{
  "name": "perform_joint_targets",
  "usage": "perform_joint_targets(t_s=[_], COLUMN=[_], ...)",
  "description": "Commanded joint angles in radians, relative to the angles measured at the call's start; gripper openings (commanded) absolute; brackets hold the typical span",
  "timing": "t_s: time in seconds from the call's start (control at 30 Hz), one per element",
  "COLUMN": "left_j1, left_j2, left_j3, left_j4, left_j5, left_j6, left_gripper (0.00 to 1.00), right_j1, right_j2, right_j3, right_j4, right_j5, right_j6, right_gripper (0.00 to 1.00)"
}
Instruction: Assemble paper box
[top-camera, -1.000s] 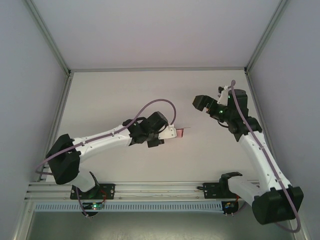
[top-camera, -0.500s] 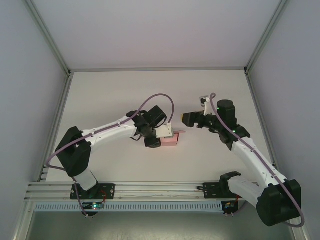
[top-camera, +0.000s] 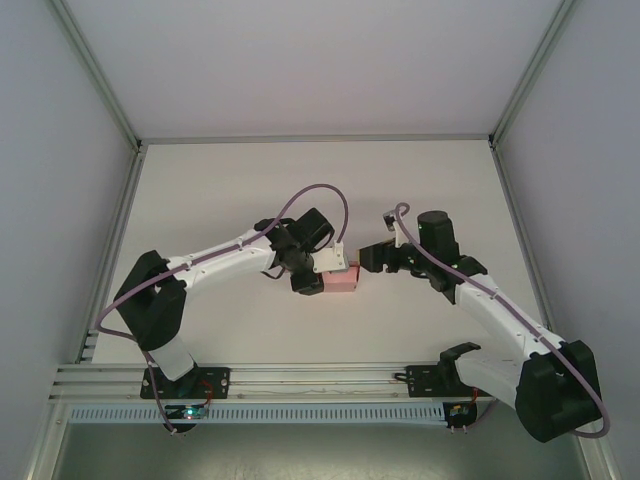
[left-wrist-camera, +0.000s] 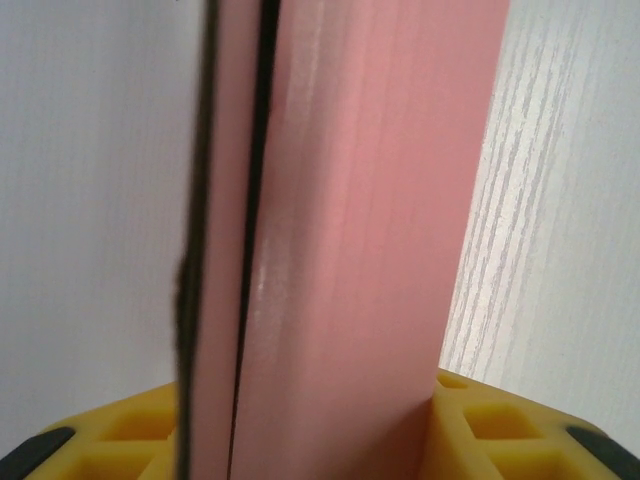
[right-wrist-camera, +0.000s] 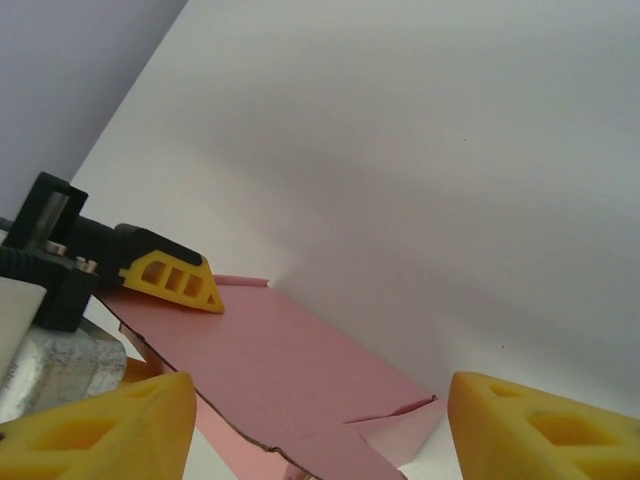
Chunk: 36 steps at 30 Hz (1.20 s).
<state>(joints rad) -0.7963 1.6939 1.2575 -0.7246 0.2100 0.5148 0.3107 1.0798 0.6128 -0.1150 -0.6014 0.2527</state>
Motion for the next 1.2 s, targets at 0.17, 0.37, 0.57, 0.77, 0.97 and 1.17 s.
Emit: perform_joint_targets(t_s=[0.17,0.37,0.57,0.77,0.97,1.17], left_j1=[0.023,0.033,0.037,0.040,0.042,0.044], left_j2=[0.076,0.097,0.101,0.118,0.123,0.122], left_j3=[-0.009,0.009,0.011,0.023,0.031,0.034], left_j4=[-0.028,-0.042,-0.046,-0.064,-0.073,-0.075], left_j5=[0.019,0.030,0.040,0.046,0.057,0.062], left_j6=[-0.004,-0.001,0.006,0.013,0.021,0.024], left_gripper=[0.45,0.45,0.45,0.46,0.48,0.48], right_j1=[0.017,0.026,0.029,0.024,-0.006,-0.006], right_j2=[0.049,0.046,0.045,-0.011,-0.054,-0.011], right_j3=[-0.020,-0.027,-0.025,-0.009,-0.012,-0.013], right_j4=[0.012,0.017,-0.002,-0.009,-0.026,-0.066], right_j5=[-0.011,-0.012,-0.002,-0.013,-0.066,-0.048], right_j6=[-0.051,-0.063,-0.091,-0.115,-0.159,-0.216], right_gripper=[0.57,0.54,0.58,0.72,0.76,0.72])
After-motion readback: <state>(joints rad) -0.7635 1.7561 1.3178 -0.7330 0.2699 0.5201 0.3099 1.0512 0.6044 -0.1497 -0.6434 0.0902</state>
